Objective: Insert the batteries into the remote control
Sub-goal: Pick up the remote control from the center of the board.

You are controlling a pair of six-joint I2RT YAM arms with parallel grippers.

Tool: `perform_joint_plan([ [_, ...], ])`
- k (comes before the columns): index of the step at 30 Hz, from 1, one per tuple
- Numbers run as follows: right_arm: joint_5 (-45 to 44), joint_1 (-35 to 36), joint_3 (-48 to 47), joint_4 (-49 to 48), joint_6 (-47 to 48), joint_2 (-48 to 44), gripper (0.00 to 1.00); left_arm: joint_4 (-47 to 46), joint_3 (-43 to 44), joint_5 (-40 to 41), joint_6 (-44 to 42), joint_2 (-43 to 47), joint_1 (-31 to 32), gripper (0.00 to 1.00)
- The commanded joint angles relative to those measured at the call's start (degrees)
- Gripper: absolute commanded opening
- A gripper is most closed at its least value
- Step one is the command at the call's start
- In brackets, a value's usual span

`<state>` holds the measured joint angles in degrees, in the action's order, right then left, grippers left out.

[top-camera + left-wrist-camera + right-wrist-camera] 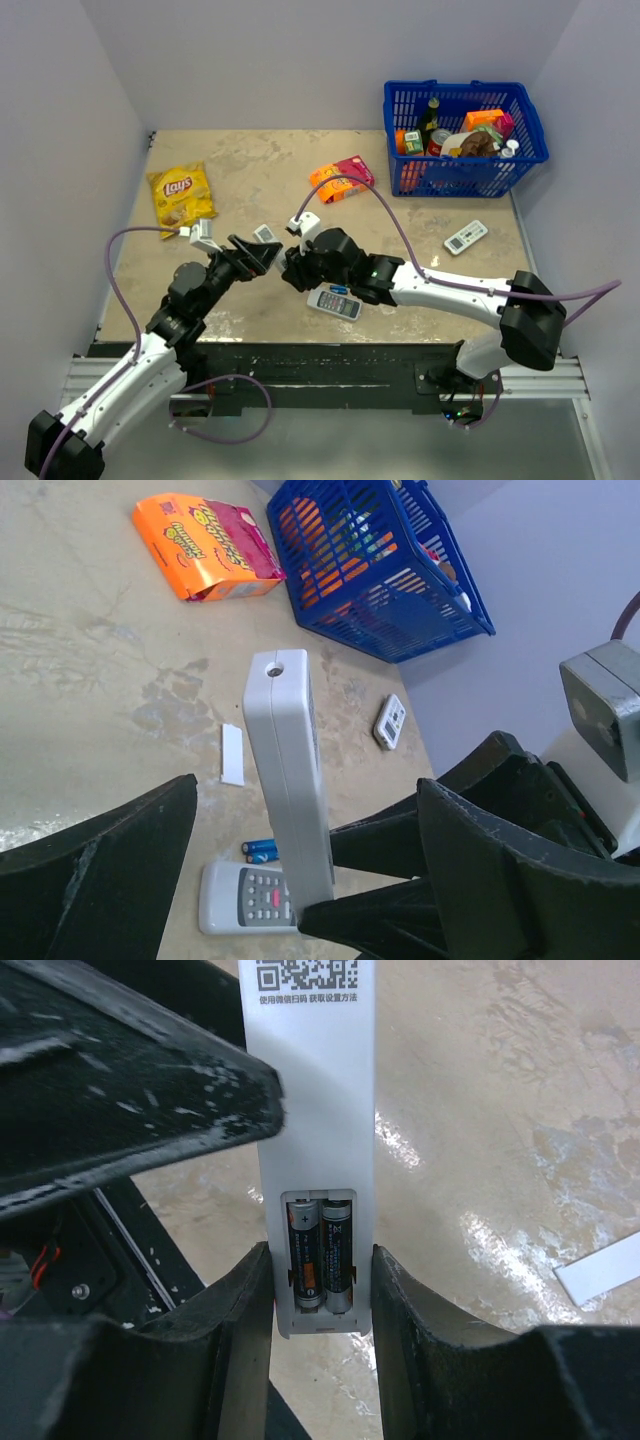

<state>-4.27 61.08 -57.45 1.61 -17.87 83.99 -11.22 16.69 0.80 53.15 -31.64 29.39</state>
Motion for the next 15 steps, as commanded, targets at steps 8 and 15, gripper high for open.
perform_joint_plan([
  [8, 1.11, 0.09, 1.29, -6.35, -0.59, -2.95, 0.00, -6.79, 1.51, -1.76, 3.98, -6.07, 0.14, 0.78],
  [15, 1.99, 0.27, 1.82, -6.79, -0.68, -2.95, 0.00, -11.53, -0.69, -4.40, 5.30, -8.79, 0.14, 0.57],
])
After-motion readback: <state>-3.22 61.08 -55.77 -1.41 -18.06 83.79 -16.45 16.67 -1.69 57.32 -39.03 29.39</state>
